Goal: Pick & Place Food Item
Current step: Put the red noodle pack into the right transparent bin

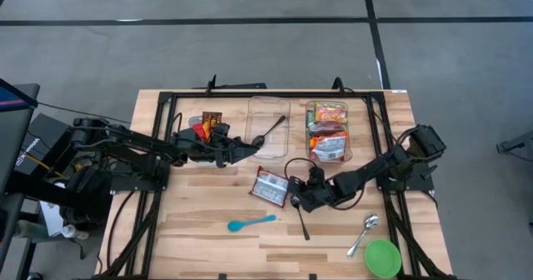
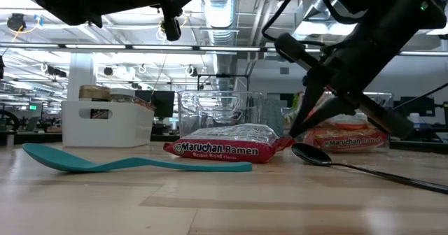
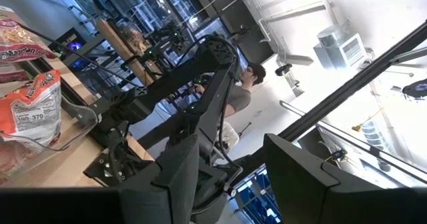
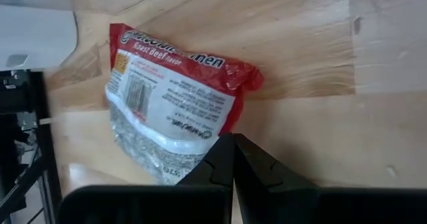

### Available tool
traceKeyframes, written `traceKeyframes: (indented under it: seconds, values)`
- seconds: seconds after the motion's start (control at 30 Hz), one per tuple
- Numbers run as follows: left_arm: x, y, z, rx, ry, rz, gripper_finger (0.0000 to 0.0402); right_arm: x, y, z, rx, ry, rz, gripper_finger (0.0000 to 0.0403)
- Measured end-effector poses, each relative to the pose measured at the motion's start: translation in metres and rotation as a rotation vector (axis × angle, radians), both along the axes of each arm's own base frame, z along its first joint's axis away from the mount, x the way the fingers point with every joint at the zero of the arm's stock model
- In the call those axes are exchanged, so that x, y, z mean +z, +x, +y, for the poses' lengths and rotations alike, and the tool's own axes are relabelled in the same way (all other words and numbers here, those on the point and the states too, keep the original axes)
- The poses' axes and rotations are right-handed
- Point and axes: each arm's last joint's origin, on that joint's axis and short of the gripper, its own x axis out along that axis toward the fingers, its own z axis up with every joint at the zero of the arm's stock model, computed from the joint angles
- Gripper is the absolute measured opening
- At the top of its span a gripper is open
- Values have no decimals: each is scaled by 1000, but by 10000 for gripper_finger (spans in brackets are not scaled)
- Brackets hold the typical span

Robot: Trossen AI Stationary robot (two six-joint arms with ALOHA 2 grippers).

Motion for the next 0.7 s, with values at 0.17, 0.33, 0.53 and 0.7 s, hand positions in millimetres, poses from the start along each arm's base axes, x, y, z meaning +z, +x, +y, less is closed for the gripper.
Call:
traceKeyframes:
  seconds: [0.17, 0.33, 0.53, 0.7]
  values:
    - [0, 0, 0, 0, 0, 0, 163, 0, 1, -3, -11, 29, 6, 0]
    - [0, 0, 0, 0, 0, 0, 163, 0, 1, -4, -14, 29, 6, 20]
    - [0, 0, 0, 0, 0, 0, 163, 0, 1, -3, -11, 30, 4, 93]
    - [0, 0, 0, 0, 0, 0, 163, 0, 3, -2, 2, 27, -15, 133]
